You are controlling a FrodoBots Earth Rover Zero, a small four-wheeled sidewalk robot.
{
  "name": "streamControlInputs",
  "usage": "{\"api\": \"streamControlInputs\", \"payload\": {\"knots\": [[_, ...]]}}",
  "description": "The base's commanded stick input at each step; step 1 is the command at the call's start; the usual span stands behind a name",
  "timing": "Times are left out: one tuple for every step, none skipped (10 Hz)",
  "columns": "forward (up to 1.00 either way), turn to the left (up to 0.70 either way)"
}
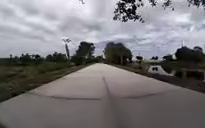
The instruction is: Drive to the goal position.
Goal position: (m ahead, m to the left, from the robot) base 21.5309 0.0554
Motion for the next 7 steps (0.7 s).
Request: {"api": "streamControlInputs", "payload": {"knots": [[0.85, 0.00], [0.85, 0.00], [0.85, 0.00], [0.85, 0.00], [0.85, 0.00], [0.85, 0.00], [0.85, 0.00]]}}
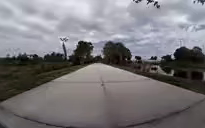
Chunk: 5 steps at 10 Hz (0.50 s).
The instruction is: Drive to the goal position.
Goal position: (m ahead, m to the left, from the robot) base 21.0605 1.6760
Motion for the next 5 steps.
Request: {"api": "streamControlInputs", "payload": {"knots": [[0.85, 0.00], [0.85, 0.00], [0.85, 0.00], [0.85, 0.00], [0.85, 0.00]]}}
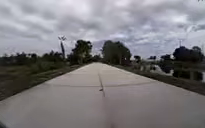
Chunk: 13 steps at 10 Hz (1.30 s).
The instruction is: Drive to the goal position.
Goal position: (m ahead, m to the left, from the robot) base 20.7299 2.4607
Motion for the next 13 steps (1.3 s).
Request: {"api": "streamControlInputs", "payload": {"knots": [[0.85, 0.00], [0.85, 0.00], [0.85, 0.00], [0.85, 0.00], [0.85, 0.00], [0.85, 0.00], [0.85, 0.00], [0.85, 0.06], [0.85, 0.14], [0.85, 0.21], [0.85, 0.29], [0.85, 0.32], [0.85, 0.24]]}}
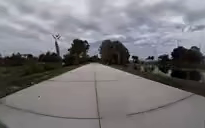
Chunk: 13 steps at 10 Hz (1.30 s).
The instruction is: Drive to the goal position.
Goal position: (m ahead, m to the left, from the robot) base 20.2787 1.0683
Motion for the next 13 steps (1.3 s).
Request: {"api": "streamControlInputs", "payload": {"knots": [[0.85, 0.17], [0.85, 0.09], [0.85, 0.02], [0.85, 0.00], [0.85, 0.00], [0.85, 0.00], [0.85, 0.00], [0.85, 0.00], [0.85, 0.00], [0.85, 0.00], [0.85, 0.00], [0.85, 0.00], [0.85, 0.00]]}}
